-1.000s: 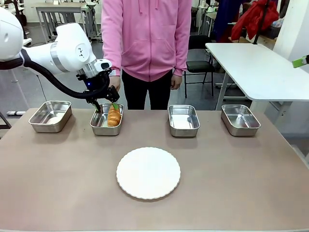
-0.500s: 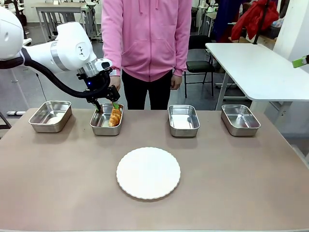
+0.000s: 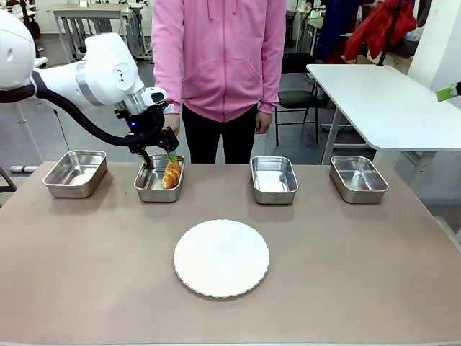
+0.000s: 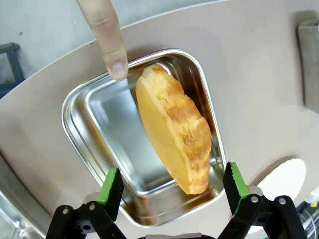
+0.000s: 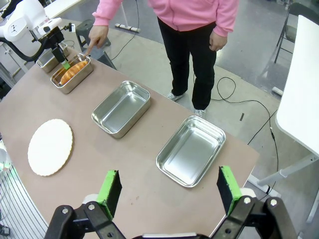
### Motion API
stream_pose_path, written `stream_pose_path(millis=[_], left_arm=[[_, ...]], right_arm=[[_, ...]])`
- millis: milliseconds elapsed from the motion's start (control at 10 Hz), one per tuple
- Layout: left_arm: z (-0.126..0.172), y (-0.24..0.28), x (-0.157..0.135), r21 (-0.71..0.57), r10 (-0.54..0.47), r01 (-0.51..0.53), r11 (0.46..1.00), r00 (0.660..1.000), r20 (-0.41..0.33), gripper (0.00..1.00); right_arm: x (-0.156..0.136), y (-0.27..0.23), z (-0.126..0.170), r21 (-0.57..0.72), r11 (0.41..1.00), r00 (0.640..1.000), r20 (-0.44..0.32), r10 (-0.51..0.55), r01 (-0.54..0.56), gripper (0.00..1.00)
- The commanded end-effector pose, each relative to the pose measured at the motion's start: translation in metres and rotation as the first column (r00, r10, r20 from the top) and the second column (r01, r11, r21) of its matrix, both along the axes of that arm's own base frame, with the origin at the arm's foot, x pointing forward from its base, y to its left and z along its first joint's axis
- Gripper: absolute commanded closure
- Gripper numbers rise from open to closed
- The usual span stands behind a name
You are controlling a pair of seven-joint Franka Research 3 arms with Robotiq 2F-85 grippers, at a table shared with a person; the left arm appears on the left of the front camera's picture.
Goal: Place the bread in the container.
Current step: Place the Butter Roll into the Airtight Container indicated by the human.
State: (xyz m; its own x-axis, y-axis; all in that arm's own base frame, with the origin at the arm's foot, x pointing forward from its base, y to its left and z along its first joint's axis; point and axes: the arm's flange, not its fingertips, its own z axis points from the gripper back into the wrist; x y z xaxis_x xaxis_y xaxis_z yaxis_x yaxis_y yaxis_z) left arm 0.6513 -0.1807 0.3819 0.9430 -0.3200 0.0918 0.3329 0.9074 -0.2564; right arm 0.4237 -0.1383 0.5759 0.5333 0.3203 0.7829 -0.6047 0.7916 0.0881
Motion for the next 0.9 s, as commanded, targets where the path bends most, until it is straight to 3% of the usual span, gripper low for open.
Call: stream_pose_path(millis=[0, 400, 800], left_arm=[[0.027, 0.011, -0.036, -0.002, -0.073, 0.073, 0.997, 0.997, 0.023, 0.0], [0.081, 0.047, -0.147, -0.046, -0.075, 0.078, 0.996, 0.995, 0.068, 0.0], [0.079, 0.053, -0.263, 0.044, -0.029, 0.024, 0.999, 0.993, 0.114, 0.0]], right_arm=[[0.001, -0.001, 0.001, 0.01, 1.0, 0.999, 0.027, 0.021, -0.022, 0.0], [0.001, -0.001, 0.001, 0.01, 1.0, 0.999, 0.027, 0.021, -0.022, 0.0], [0.001, -0.001, 0.001, 0.01, 1.0, 0.999, 0.027, 0.021, -0.022, 0.0]])
